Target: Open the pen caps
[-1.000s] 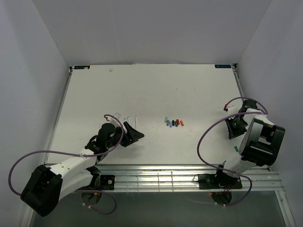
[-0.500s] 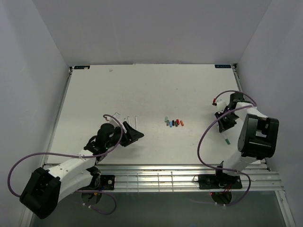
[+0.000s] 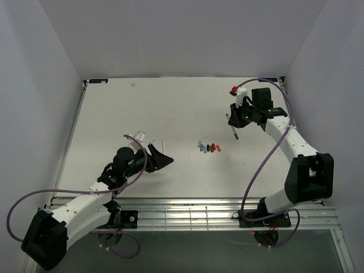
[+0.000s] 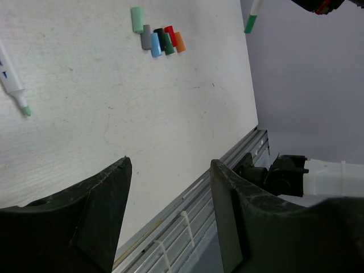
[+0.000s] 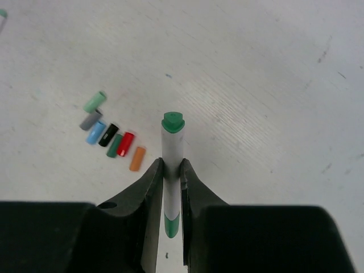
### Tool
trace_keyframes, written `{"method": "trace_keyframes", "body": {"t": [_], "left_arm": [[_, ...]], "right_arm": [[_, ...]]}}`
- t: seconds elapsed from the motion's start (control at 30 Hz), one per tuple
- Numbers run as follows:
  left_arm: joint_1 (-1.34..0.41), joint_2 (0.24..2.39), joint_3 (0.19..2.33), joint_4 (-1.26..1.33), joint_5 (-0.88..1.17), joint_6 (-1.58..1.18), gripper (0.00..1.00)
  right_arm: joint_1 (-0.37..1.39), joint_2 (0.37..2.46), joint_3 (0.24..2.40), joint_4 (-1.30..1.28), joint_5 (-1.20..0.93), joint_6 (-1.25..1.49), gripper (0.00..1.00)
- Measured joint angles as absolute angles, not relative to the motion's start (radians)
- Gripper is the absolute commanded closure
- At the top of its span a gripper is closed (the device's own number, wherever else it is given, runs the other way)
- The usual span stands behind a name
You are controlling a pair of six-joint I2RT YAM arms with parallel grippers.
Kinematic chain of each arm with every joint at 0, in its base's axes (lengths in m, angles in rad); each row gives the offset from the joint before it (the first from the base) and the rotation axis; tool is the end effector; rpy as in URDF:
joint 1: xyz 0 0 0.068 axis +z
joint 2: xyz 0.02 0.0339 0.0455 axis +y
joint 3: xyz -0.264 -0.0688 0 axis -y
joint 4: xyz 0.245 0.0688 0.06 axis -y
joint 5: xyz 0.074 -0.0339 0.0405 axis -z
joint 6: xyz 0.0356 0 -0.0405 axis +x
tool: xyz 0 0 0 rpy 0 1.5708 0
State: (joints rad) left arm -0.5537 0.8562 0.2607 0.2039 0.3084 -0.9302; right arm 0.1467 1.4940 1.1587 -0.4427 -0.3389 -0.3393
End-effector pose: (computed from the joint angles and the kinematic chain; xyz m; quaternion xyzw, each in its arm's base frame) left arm 0.1502 -0.1055 0.1840 -0.0698 0.8228 -0.4654 0.3187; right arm 0.3222 0.0596 0.2773 -0.2820 0.8669 0.1183 0.3938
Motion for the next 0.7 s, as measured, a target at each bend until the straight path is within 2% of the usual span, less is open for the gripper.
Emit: {"method": "trace_keyframes", "body": {"t": [0.33,0.7], "left_arm": [[-0.559,0.924,0.408,0.257,0.390,-0.831,0.32],[-0.574,1.042,0.453,0.270,0.399,-0.824,0.32]], "right_arm": [[0.398,1.358,1.054,-0.220,-0.469,-0.152,0.92],[0.461,1.336,0.967,-0.100,-0.461,0.005,0.92]]}}
